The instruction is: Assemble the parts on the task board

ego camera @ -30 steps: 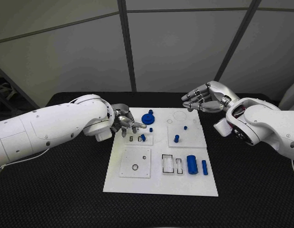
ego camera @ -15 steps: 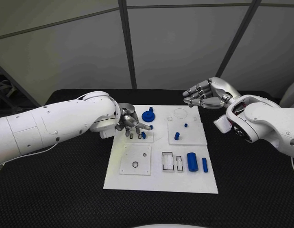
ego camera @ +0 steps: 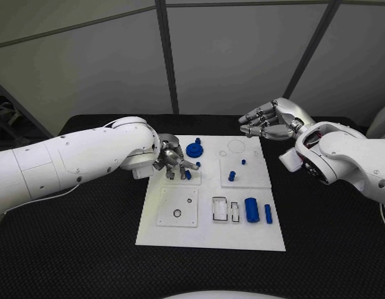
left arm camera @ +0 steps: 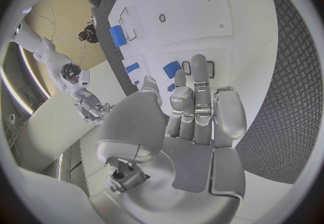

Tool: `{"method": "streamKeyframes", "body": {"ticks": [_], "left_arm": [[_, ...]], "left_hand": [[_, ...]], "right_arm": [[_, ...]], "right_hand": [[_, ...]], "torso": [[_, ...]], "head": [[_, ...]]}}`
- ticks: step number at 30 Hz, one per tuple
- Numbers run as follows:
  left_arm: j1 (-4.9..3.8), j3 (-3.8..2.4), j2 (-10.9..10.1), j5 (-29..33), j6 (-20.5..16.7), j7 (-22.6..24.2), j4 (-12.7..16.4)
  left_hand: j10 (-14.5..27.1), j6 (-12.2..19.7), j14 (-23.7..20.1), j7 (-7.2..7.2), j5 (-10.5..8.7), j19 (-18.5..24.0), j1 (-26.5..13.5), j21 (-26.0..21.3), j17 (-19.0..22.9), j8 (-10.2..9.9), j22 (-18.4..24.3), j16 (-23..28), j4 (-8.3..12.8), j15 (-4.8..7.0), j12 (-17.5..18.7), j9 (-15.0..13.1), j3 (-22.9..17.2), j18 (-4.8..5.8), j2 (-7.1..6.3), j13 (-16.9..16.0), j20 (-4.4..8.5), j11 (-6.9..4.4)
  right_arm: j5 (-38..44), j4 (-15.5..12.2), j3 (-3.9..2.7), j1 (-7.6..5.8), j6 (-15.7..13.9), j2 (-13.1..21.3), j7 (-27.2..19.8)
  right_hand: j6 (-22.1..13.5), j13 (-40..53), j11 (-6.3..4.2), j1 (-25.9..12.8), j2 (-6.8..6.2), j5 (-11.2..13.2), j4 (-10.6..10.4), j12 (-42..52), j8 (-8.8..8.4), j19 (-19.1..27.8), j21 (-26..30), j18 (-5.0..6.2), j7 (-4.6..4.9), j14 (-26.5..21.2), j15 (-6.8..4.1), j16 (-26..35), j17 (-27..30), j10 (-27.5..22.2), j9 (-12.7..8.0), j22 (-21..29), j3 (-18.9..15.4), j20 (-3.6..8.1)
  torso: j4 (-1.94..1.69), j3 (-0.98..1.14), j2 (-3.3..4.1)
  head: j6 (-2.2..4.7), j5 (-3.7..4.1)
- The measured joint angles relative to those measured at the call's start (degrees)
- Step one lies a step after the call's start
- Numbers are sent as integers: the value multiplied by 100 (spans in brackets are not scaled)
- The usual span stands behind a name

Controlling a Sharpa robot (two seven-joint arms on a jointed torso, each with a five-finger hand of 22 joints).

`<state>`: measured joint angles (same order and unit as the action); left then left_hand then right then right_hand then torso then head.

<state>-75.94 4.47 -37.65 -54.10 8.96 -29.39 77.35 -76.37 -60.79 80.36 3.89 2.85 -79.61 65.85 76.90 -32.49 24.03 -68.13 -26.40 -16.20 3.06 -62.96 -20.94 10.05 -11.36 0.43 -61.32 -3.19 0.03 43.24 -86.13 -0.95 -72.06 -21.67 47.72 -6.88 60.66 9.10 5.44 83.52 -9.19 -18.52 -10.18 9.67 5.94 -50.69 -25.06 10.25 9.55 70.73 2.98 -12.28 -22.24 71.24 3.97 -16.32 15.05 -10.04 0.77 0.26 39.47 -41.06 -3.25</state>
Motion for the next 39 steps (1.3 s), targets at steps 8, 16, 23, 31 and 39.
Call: {"method": "streamKeyframes", "body": {"ticks": [8, 16, 23, 31, 39], "left_arm": [[-1, 1, 34, -3, 58, -2, -52], [-2, 29, 97, -5, 116, -3, -108], [-2, 50, 118, -7, 167, -4, -150], [-2, 55, 128, -10, 227, -6, -167], [-2, 56, 132, -19, 247, -6, -161]], "left_hand": [[21, 20, 0, -20, 0, 21, 58, 14, -21, 26, -11, 0, 16, 0, 29, -27, 16, -1, 58, 8, -21, -21], [21, 41, 0, 0, 0, 20, 81, 22, -35, 46, -30, 23, 16, 0, 65, -48, 16, -1, 80, 25, -21, -21], [20, 61, 0, -21, 0, 20, 165, 22, -58, 84, -46, 23, 32, 0, 65, -75, 32, -1, 117, 30, -21, -21], [41, 79, 0, -3, 0, 20, 295, 44, -85, 135, -53, 45, 66, 0, 95, -113, 30, -2, 171, 54, -21, 0], [61, 102, 0, -21, 0, 20, 483, 44, -131, 179, -66, 77, 162, 0, 117, -176, -66, -2, 299, 60, -21, -21]], "right_arm": [[0, 2, 0, 0, -4, -5, 9], [0, 3, 0, 0, -4, -22, 20], [0, 3, 0, 0, -3, -25, 31], [0, 7, 1, 0, -1, -42, 42], [0, 16, 1, 0, 0, -50, 54]], "right_hand": [[0, 0, 0, 0, 0, 0, 0, 0, 0, 0, 0, 0, 0, 0, 0, 0, 0, 0, 0, 0, 0, 0], [-20, -6, 0, 0, 0, 0, 0, 0, 0, 0, 0, 0, 20, 0, 0, 32, -1, 0, 0, 11, 0, 0], [-20, -5, 0, 0, 0, 1, 0, 0, 0, 0, 0, 0, 20, 0, 0, 32, -1, 0, 1, 11, 0, 0], [-19, -5, 0, 1, 0, -23, 0, -22, 0, 0, 29, 0, 20, 0, 0, 32, -1, 0, 1, 18, 0, 0], [-19, -5, 0, 1, 0, -24, 16, -22, 0, 0, 29, 0, 19, 0, 0, 32, -1, 0, 1, 23, 17, 0]], "torso": [[-1, 0, -2], [-3, -1, -2], [-2, -1, -2], [-2, -1, -1], [-2, -1, 1]], "head": [[-20, 0], [-30, 5], [-42, 5], [-51, 15], [-62, 19]]}}
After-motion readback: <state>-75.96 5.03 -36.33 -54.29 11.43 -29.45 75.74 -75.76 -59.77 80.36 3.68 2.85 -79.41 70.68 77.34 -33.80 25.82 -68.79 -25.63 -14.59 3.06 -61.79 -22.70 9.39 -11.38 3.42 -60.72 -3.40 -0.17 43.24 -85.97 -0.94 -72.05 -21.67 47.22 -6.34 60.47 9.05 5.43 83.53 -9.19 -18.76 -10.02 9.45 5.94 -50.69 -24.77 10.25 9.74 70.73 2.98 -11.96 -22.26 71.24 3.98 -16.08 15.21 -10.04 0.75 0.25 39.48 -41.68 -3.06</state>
